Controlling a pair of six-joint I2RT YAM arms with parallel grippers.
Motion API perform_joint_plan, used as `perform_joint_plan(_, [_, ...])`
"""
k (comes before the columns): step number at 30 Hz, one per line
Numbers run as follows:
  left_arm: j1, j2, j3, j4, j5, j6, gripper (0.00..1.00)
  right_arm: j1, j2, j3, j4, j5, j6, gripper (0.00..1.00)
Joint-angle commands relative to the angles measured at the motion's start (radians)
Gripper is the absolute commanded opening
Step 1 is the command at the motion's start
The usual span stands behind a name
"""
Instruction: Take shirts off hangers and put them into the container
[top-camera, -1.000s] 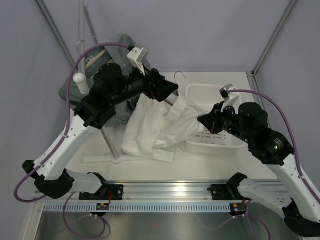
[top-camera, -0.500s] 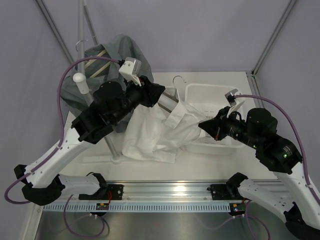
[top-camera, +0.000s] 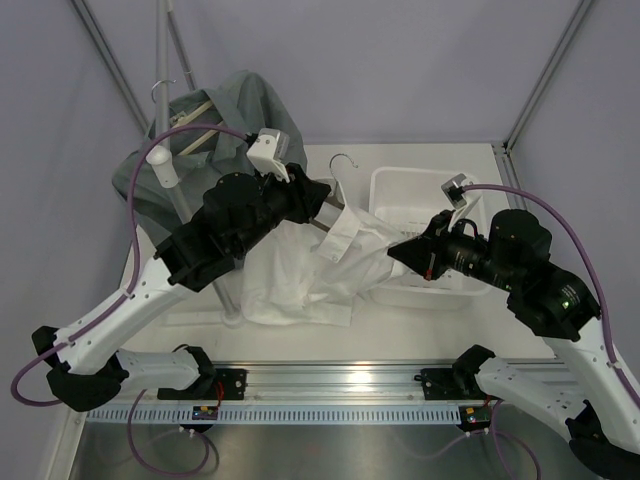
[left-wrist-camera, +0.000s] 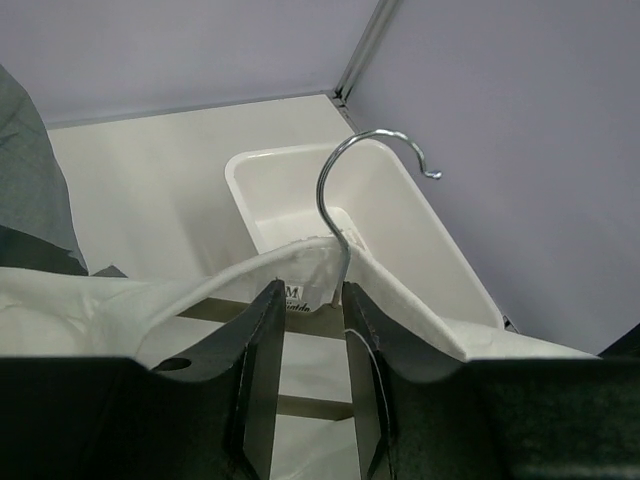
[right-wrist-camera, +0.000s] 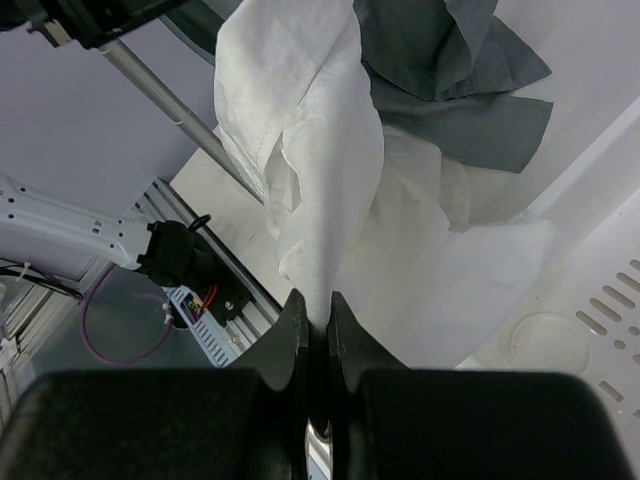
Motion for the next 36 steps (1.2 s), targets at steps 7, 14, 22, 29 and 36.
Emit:
perform_joint_plan(7, [-0.005, 0.021, -0.004, 0.035, -0.021, -0.012, 0.33, -0.006, -0.016, 0.064, 0.105, -0.099, 0.025, 0.0])
perform_joint_plan(14, [-0.008, 0.018, -0.012, 0.037, 0.01, -0.028, 0.35, -0.006, -0.018, 0.059, 0.094, -0.094, 0.013, 0.0])
perform_joint_plan(22, [-0.027, -0.01, -0.07, 0.06, 0.01, -0.042, 0.37, -0.006, -0.01, 0.053, 0.109, -0.108, 0.016, 0.0])
perform_joint_plan(29, [-0.036, 0.025, -0.052, 0.065, 0.024, -0.038, 0.35, -0.006, -0.015, 0.05, 0.115, -0.134, 0.019, 0.0])
perform_joint_plan(36, [-0.036, 0.073, -0.013, 0.045, 0.028, -0.033, 0.23, -0.006, -0.009, 0.064, 0.1, -0.151, 0.009, 0.0])
